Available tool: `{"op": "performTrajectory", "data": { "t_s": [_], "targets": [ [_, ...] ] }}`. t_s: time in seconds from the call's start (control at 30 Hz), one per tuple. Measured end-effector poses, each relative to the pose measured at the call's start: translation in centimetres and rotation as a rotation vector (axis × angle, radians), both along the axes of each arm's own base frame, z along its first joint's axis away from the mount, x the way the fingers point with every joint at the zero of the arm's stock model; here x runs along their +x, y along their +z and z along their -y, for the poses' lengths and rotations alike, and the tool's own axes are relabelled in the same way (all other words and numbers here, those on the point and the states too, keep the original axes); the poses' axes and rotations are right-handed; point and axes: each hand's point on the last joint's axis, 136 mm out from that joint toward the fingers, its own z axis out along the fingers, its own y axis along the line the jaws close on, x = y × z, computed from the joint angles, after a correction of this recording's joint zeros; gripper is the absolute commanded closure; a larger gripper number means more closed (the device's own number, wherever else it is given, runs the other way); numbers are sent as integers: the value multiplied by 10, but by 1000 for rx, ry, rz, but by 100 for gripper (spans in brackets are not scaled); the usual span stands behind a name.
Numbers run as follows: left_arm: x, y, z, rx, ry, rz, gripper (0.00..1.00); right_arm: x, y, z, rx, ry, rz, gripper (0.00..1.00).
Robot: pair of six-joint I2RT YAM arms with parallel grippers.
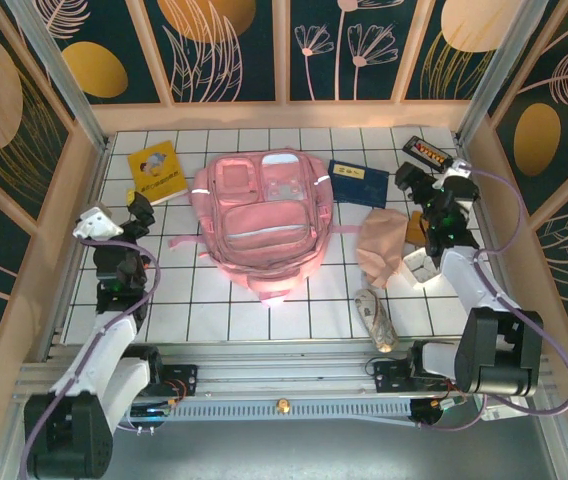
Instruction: Pack the student bag
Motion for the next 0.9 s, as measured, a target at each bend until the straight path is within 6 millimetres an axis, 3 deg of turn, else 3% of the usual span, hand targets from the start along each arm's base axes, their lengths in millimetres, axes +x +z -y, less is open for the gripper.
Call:
{"op": "performTrajectory", "data": {
  "t_s": [0.1, 0.17, 0.33, 0.47, 0.57, 0.77, 0.9],
  "targets": [
    [5, 4, 12, -27, -69, -55, 1, -13, -20, -43, 57, 133, -130, 8],
    [17, -3, 32, -29, -151, -140, 1, -28, -32, -79, 80, 240, -219, 9],
    [42, -32, 116, 42, -411, -390, 1, -66, -51, -143, 120, 432, -374, 18],
    [37, -63, 170, 122, -573, -547, 1, -82, -68, -169, 111, 505, -481, 26],
    [31, -82, 194, 137, -666, -628, 1, -87, -85, -187, 90, 547, -562, 30],
    [30, -96, 223, 96, -806, -740, 1, -90, -108, -216, 48, 605, -670, 34],
    [31, -99, 227, 36, -810, -751, 1, -76, -109, -234, -3, 621, -679, 34]
  ]
}}
